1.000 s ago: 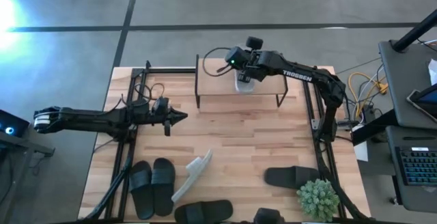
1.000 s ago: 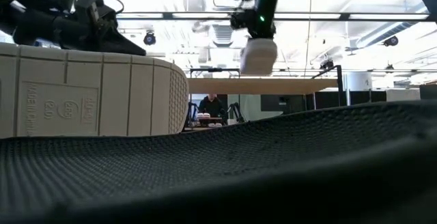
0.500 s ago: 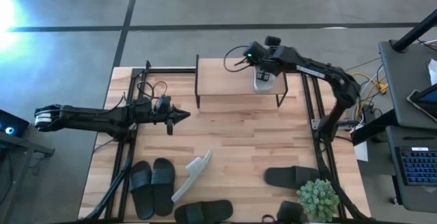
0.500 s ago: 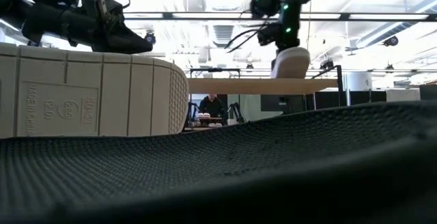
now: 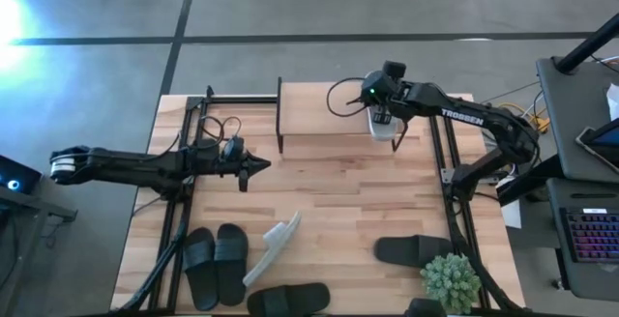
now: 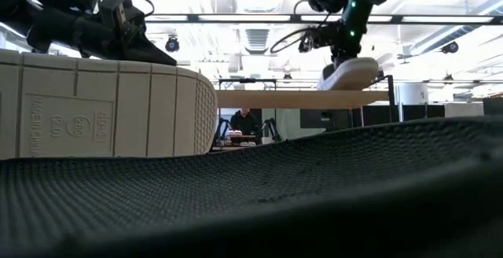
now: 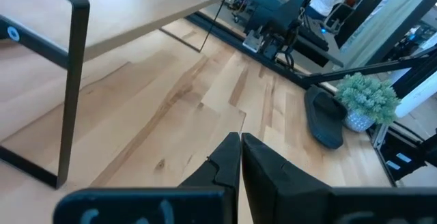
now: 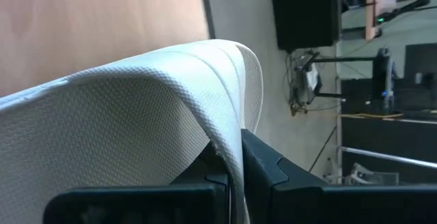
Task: Pick and place slides into the shelf
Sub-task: Put the gray slide on the shelf
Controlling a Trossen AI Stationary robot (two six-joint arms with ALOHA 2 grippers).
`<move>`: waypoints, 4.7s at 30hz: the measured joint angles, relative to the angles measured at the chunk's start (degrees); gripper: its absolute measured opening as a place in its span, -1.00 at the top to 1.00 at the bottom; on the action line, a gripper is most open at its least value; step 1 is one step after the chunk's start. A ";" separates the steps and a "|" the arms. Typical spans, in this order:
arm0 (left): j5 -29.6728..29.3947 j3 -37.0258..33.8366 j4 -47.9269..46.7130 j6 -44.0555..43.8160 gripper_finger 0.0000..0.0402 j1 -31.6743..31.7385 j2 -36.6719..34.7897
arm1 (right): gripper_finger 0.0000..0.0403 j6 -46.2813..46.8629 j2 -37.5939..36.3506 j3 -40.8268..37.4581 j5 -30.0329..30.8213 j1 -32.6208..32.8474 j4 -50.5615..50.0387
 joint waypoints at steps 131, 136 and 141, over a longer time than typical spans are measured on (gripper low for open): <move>-25.24 14.79 -30.36 -11.78 0.55 -52.95 15.97 | 0.28 122.81 -3.19 -2.53 -18.55 63.19 -13.42; -31.41 17.07 -29.51 -11.99 0.30 -56.44 20.31 | 0.28 122.81 -3.19 -2.53 -19.04 63.19 -14.22; -38.54 19.09 -29.52 -14.42 0.26 -58.46 26.60 | 0.28 123.01 -3.19 -2.53 -19.04 63.19 -14.32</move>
